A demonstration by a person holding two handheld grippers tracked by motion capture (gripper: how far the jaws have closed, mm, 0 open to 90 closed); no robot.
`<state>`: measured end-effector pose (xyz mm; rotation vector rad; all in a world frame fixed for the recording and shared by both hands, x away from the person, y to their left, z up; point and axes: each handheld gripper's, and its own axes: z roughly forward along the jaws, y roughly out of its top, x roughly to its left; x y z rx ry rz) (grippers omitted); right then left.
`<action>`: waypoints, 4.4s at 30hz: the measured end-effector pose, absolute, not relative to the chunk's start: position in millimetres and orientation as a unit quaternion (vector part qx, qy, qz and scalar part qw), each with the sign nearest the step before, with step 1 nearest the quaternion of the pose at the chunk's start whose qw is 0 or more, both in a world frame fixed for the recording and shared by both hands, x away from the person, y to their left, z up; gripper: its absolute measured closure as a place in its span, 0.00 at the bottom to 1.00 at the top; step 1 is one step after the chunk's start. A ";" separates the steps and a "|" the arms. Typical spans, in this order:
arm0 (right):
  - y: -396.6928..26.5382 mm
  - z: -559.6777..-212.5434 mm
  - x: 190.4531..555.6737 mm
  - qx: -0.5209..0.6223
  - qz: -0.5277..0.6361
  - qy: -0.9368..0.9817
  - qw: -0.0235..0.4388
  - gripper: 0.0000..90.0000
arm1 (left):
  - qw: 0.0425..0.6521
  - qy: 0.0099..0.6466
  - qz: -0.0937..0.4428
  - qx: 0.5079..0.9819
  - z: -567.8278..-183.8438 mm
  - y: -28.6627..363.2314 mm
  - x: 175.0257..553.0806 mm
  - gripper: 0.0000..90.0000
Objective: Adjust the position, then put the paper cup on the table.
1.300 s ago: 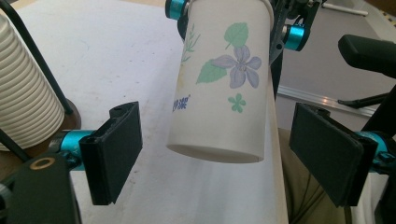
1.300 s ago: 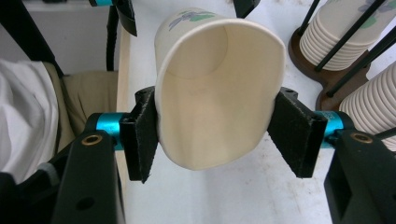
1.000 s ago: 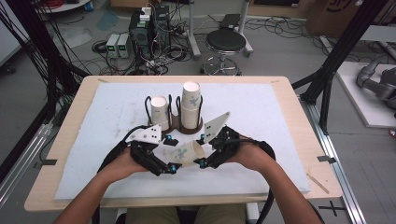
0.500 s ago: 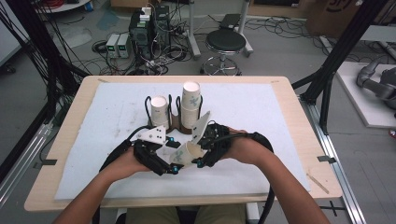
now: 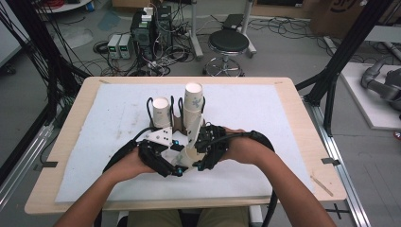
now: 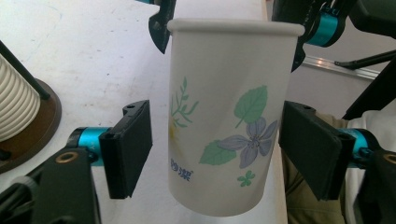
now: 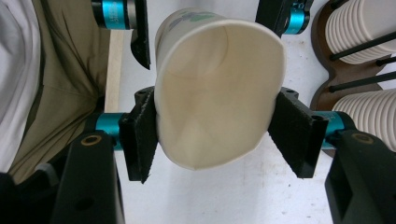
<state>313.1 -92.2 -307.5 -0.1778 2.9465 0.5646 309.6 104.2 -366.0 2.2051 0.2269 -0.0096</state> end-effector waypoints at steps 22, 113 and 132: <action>-96.6 -311.9 315.2 -0.044 0.217 0.974 0.056 0.31 | 0.445 0.074 -0.007 0.892 -370.1 101.8 310.3 0.42; -278.5 -395.3 299.5 0.315 0.512 0.773 0.205 0.28 | 0.673 0.245 0.216 0.664 -419.1 250.3 305.9 0.39; -279.6 -399.4 298.4 0.314 0.510 0.776 0.196 0.28 | 0.611 0.340 0.235 0.675 -443.2 282.5 330.2 0.39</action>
